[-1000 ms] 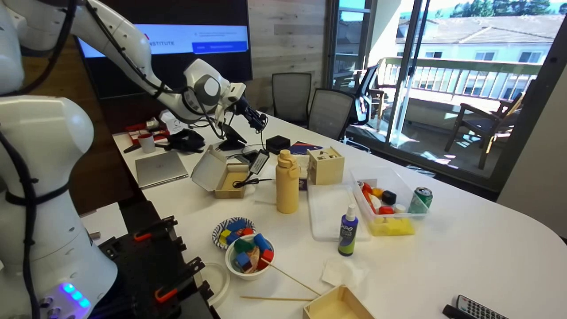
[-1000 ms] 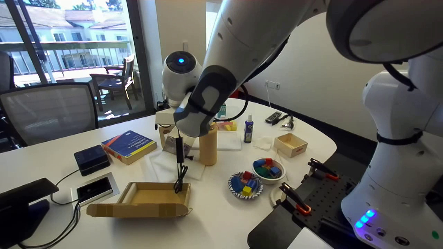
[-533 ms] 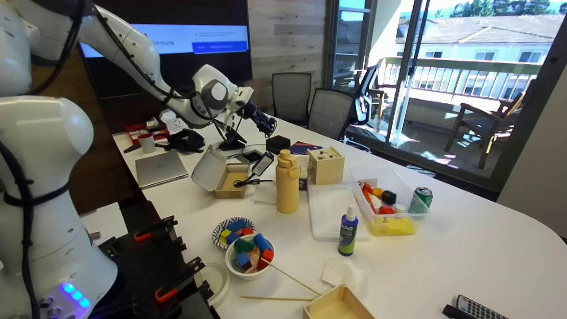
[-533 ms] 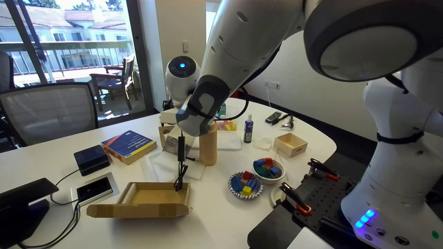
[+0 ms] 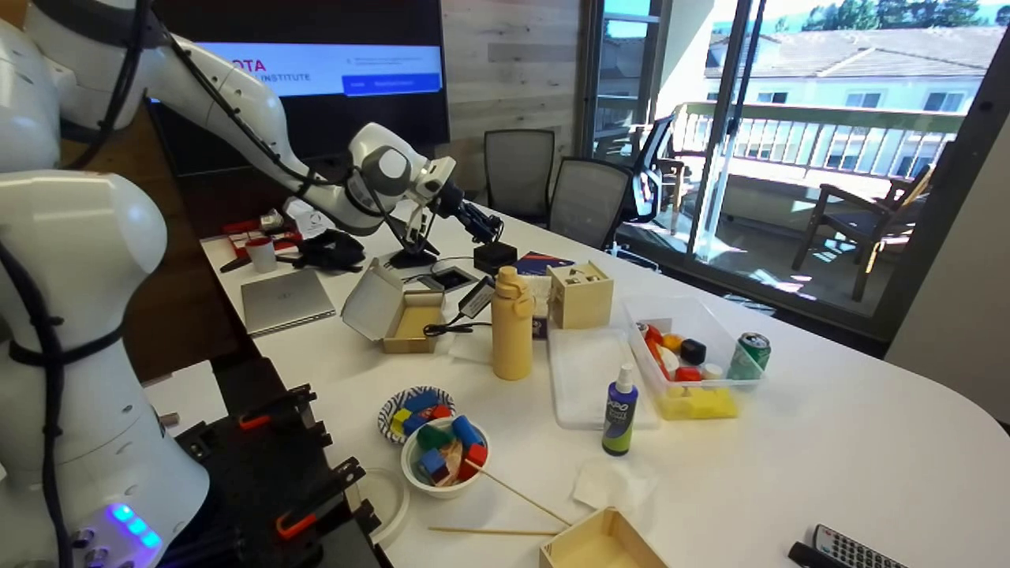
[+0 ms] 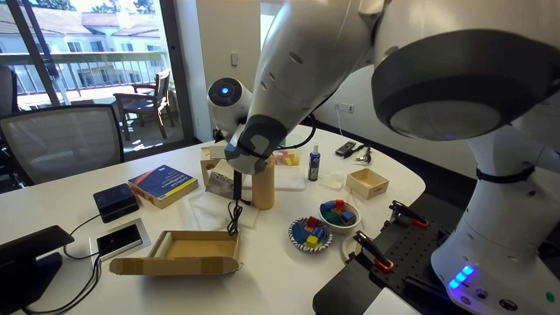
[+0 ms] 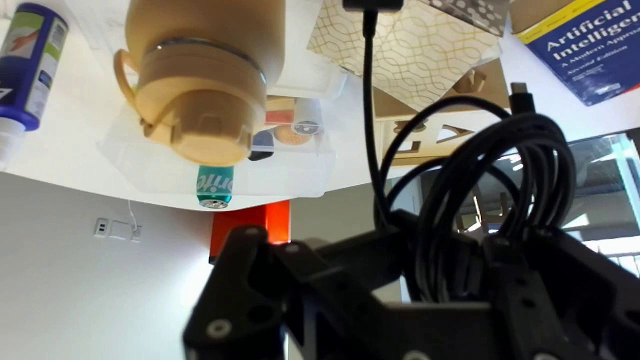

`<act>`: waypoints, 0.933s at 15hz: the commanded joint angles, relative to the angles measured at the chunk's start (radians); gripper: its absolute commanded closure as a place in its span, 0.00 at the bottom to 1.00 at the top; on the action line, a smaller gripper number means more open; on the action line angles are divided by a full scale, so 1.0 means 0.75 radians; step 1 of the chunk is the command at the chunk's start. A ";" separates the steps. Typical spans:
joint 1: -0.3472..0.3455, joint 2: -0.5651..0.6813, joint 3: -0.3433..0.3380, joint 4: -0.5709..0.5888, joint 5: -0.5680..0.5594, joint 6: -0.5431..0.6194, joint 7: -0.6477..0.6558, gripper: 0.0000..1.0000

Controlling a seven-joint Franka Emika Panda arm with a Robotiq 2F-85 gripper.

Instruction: Open the box on the table then remove the contents inside it

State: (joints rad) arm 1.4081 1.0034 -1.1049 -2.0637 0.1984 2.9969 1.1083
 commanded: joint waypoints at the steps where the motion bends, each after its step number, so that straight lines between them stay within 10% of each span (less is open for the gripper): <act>1: 0.024 0.096 -0.032 0.032 -0.036 -0.072 -0.015 1.00; 6: -0.032 0.011 0.043 0.039 -0.109 -0.104 -0.179 1.00; 14: -0.107 -0.035 0.148 0.066 -0.109 -0.167 -0.335 0.30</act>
State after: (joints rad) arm 1.3611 1.0492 -1.0224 -2.0240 0.1396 2.9170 0.9098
